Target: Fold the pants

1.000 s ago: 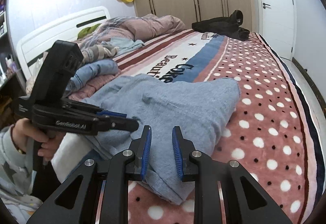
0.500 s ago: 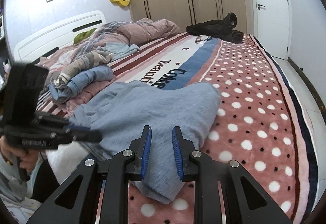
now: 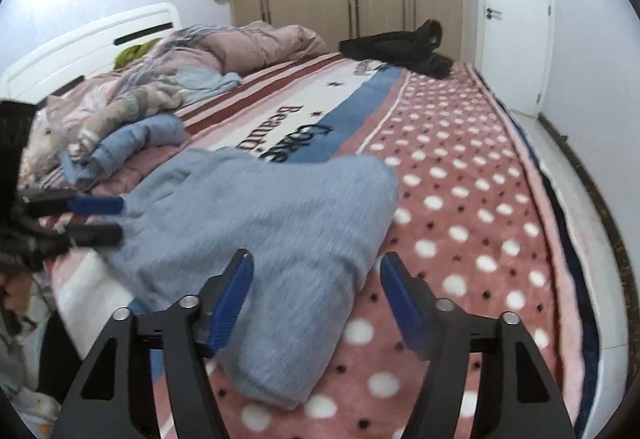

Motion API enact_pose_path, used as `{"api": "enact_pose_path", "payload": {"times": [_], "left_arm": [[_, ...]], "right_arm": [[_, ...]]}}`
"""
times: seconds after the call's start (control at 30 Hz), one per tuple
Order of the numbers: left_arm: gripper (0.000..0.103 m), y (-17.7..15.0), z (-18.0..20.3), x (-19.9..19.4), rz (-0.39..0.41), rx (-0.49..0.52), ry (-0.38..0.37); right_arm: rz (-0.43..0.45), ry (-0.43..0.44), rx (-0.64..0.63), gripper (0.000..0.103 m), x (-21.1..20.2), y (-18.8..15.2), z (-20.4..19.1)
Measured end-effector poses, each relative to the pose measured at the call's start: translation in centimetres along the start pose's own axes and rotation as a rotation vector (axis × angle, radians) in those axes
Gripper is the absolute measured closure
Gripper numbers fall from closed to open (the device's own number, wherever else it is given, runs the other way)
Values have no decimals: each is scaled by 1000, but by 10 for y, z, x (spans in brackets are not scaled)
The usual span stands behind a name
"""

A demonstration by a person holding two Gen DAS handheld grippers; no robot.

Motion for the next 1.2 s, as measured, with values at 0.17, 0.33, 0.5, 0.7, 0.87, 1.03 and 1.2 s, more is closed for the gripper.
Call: {"api": "enact_pose_path", "payload": {"times": [0.17, 0.33, 0.5, 0.7, 0.87, 1.03, 1.2], "left_arm": [[36, -7, -56, 19, -62, -79, 92], [31, -24, -74, 26, -84, -72, 110], [26, -16, -81, 24, -64, -80, 123], [26, -13, -93, 34, -104, -211, -30], [31, -19, -87, 49, -142, -217, -50], [33, -23, -94, 57, -163, -195, 27], [30, -28, -97, 60, -175, -197, 42]], "right_arm": [[-140, -21, 42, 30, 35, -13, 4], [-206, -46, 11, 30, 52, -38, -2], [-193, -24, 16, 29, 40, -26, -3], [-215, 119, 222, 29, 38, -16, 8], [-290, 204, 251, 38, 54, -37, -6], [-282, 217, 269, 41, 59, -40, -16], [-288, 225, 283, 43, 57, -41, -14]]}}
Point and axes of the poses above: each gripper's, at about its wrist camera, not at the fingertips, and x roughly the way its jaws point, z to its right, y to its top, the point moved 10 cm from there along x, roughly the way its jaws point, and after that the axes turned 2 degrees about z, right-handed, at the moved point
